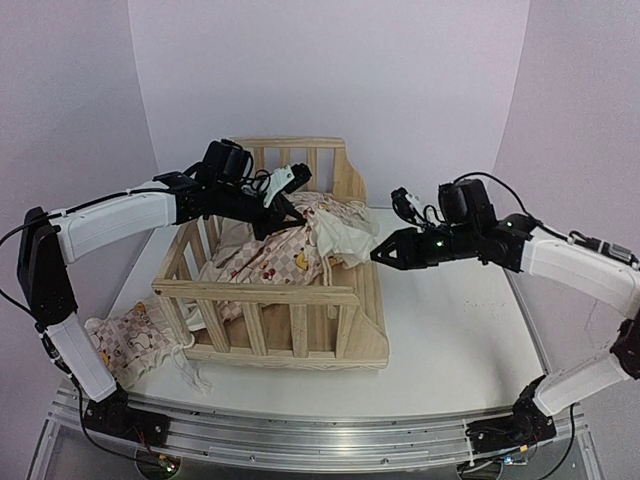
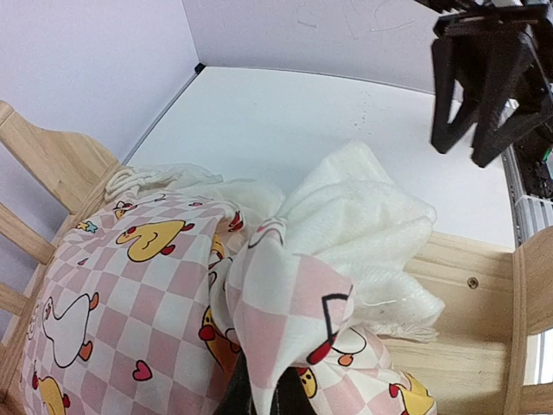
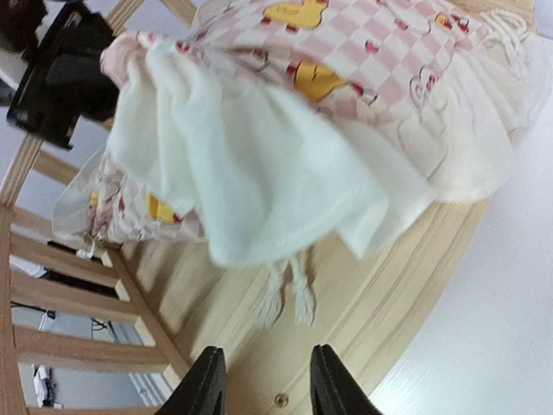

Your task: Set up the pet bed

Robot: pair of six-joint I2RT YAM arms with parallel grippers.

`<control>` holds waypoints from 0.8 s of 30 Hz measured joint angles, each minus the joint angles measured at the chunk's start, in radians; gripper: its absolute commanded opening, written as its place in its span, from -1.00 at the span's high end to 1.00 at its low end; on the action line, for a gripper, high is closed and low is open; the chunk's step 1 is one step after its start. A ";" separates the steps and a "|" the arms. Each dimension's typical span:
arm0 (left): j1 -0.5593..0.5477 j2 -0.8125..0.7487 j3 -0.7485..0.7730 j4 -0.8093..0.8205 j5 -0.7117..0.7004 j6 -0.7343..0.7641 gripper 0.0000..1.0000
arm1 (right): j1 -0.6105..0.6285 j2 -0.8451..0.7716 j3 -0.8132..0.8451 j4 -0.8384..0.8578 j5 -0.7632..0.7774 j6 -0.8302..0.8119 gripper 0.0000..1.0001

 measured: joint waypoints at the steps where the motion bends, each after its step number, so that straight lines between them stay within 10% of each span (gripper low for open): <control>1: 0.000 -0.002 -0.005 0.007 0.000 -0.002 1.00 | 0.006 -0.032 -0.035 -0.002 -0.008 -0.006 0.33; 12: -0.002 -0.023 -0.048 0.051 0.000 -0.021 1.00 | 0.148 0.179 -0.119 0.220 0.059 -0.100 0.07; 24: -0.002 -0.025 -0.048 0.051 0.000 -0.025 1.00 | 0.168 0.331 -0.122 0.412 0.231 -0.214 0.28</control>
